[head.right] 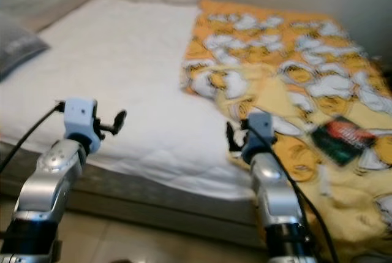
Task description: Clean up the room
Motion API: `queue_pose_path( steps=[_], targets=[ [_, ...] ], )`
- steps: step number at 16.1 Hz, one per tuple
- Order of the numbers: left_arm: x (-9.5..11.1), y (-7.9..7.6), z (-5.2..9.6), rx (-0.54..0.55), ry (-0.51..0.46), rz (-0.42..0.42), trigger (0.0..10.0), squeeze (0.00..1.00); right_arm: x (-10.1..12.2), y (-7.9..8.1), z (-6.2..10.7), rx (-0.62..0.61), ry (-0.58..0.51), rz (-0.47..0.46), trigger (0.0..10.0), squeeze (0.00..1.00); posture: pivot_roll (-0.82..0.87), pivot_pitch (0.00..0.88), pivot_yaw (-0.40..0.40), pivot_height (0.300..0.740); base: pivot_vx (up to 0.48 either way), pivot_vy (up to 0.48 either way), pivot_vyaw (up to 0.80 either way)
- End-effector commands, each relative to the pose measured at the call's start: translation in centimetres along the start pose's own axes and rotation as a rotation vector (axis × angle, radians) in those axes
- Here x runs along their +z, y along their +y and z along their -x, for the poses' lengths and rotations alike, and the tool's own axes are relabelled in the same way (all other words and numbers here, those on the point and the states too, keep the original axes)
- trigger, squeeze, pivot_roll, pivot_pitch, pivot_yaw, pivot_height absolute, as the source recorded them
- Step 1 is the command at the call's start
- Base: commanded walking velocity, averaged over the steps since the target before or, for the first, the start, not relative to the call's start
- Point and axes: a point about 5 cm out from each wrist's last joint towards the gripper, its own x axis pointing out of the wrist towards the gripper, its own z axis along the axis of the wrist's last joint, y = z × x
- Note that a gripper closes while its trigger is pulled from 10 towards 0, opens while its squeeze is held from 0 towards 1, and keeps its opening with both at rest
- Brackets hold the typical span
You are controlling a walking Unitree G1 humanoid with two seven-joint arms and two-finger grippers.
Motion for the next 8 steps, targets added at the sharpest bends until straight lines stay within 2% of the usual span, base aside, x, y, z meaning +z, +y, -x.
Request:
queue_pose_path(
  steps=[1, 4, 8],
  targets=[
    [0.12, 0.57, 0.13, 0.017, 0.002, -0.011, 10.0, 1.0, 0.49, 0.49, -0.21, 0.014, -0.016, -0.008, 10.0, 0.0, 0.06, 0.0, -0.02, 0.74, 0.0, -0.469, 0.0],
    [0.09, 0.5, 0.1, 0.014, 0.004, -0.011, 10.0, 1.0, 0.32, 0.12, -0.25, 0.01, -0.005, -0.03, 10.0, 0.0, 0.05, 0.0, -0.019, 0.74, 0.0, -0.467, 0.0],
    [0.08, 0.4, 0.01, 0.009, 0.005, -0.017, 10.0, 1.0, 0.43, 0.15, -0.36, 0.016, -0.01, -0.036, 10.0, 0.0, 0.05, 0.0, -0.018, 0.74, 0.0, -0.466, 0.65]
  ],
)
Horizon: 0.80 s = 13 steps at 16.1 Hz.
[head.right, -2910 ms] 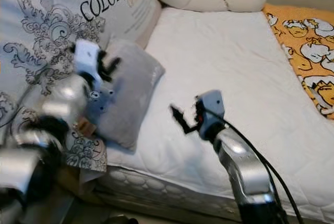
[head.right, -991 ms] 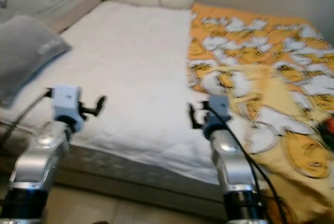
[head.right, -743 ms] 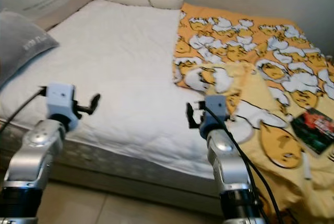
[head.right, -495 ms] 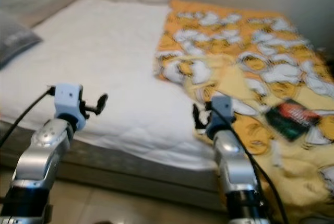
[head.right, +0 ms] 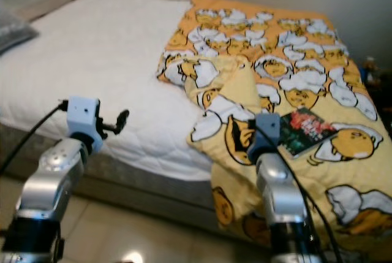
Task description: Clean up the room
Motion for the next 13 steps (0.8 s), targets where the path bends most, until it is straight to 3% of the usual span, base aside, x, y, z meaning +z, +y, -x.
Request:
queue_pose_path(
  steps=[1, 13],
  targets=[
    [-0.06, 0.28, 0.09, 0.009, 0.005, -0.004, 10.0, 1.0, 0.15, 0.65, -0.05, 0.022, -0.007, -0.012, 10.0, 0.0, 0.05, 0.0, -0.019, 0.74, 0.0, -0.469, 0.77],
    [-0.24, 0.34, 0.13, 0.006, 0.011, -0.009, 10.0, 1.0, -0.35, 1.2, 0.01, 0.072, 0.019, -0.012, 10.0, 0.0, 0.05, 0.0, -0.018, 0.74, 0.0, -0.469, 0.77]
  ],
)
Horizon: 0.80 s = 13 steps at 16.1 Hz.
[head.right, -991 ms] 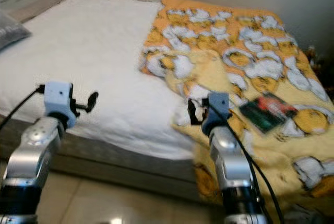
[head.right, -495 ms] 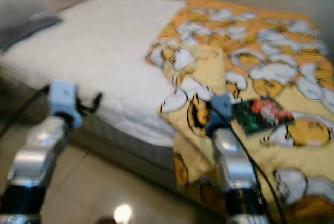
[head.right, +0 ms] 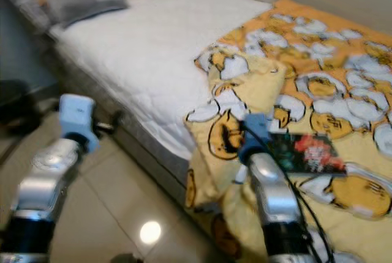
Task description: Clean up the room
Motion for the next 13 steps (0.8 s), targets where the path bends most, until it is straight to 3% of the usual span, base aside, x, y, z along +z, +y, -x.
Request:
queue_pose_path(
  steps=[1, 4, 5, 8, 11, 13],
  targets=[
    [0.3, 0.6, 0.0, 0.013, -0.004, -0.015, 10.0, 1.0, 0.2, 0.2, -0.1, 0.003, 0.001, -0.028, 10.0, 0.0, 0.05, 0.0, -0.018, 0.74, 0.0, -0.465, 0.0],
    [0.3, 0.6, 0.0, 0.011, -0.002, -0.017, 10.0, 1.0, 0.0, 0.2, -0.1, 0.01, 0.017, -0.062, 10.0, 0.0, 0.05, 0.0, -0.018, 0.74, 0.0, -0.466, 0.0],
    [0.3, 0.6, 0.0, 0.008, -0.001, -0.018, 10.0, 1.0, -0.1, 0.3, 0.0, 0.024, 0.018, -0.077, 10.0, 0.0, 0.05, 0.0, -0.017, 0.74, 0.0, 0.0, 0.0],
    [0.0, 0.8, 0.3, -0.012, 0.013, -0.068, 10.0, 1.0, -0.7, 0.0, 0.4, 0.019, 0.034, 0.028, 10.0, 0.0, 0.06, 0.0, -0.02, 0.74, 0.0, 0.0, 0.0],
    [-0.3, 0.9, 0.7, -0.015, 0.023, -0.073, 10.0, 1.0, -1.0, 0.2, 0.8, 0.047, 0.041, -0.039, 10.0, 0.0, 0.05, 0.0, -0.021, 0.74, 0.0, 0.0, 0.0],
    [-0.4, 0.8, 0.9, -0.039, 0.026, -0.085, 10.0, 1.0, -1.0, 0.0, 0.7, -0.018, 0.049, -0.03, 10.0, 0.0, 0.05, 0.0, -0.02, 0.74, 0.0, 0.0, 0.0]
  ],
)
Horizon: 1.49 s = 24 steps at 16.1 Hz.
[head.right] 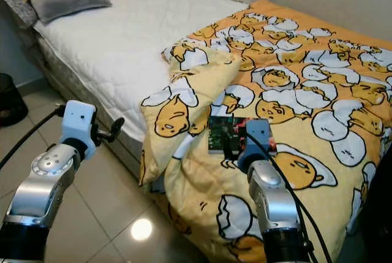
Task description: Clean up the room
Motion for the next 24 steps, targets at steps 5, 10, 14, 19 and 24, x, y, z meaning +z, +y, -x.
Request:
queue_pose_path(
  steps=[5, 10, 14, 19, 24],
  targets=[
    [0.0, -0.1, 0.9, -0.119, 0.007, -0.123, 10.0, 1.0, -0.3, -0.4, 0.0, -0.014, 0.095, -0.194, 10.0, 0.0, 0.05, 0.0, -0.015, 0.74, 0.0, 0.0, 0.0],
    [-0.3, -1.5, 1.7, -0.262, 0.016, -0.113, 10.0, 1.0, -0.4, 0.4, -1.6, 0.123, 0.241, -0.407, 10.0, 0.0, 0.05, 0.0, -0.021, 0.74, 0.0, 0.0, 0.0],
    [-0.9, -1.6, 2.8, -0.406, 0.057, -0.188, 10.0, 1.0, 0.3, 1.8, -3.7, 0.187, 0.3, -0.63, 10.0, 0.07, 0.1, 0.0, -0.049, 0.74, 0.0, 0.0, 0.0],
    [-0.3, -1.5, 3.6, -0.544, 0.043, -0.208, 10.0, 1.0, -1.1, 2.7, -4.7, 0.159, 0.35, -0.81, 10.0, 1.0, 0.14, 0.0, -0.053, 0.74, 0.0, 0.0, 0.0],
    [0.2, -2.1, 4.7, -0.655, 0.062, -0.217, 10.0, 1.0, -0.1, 2.9, -5.8, 0.138, 0.237, -0.931, 10.0, 1.0, 0.18, 0.0, -0.028, 0.74, 0.0, 0.0, 0.0]
  ],
)
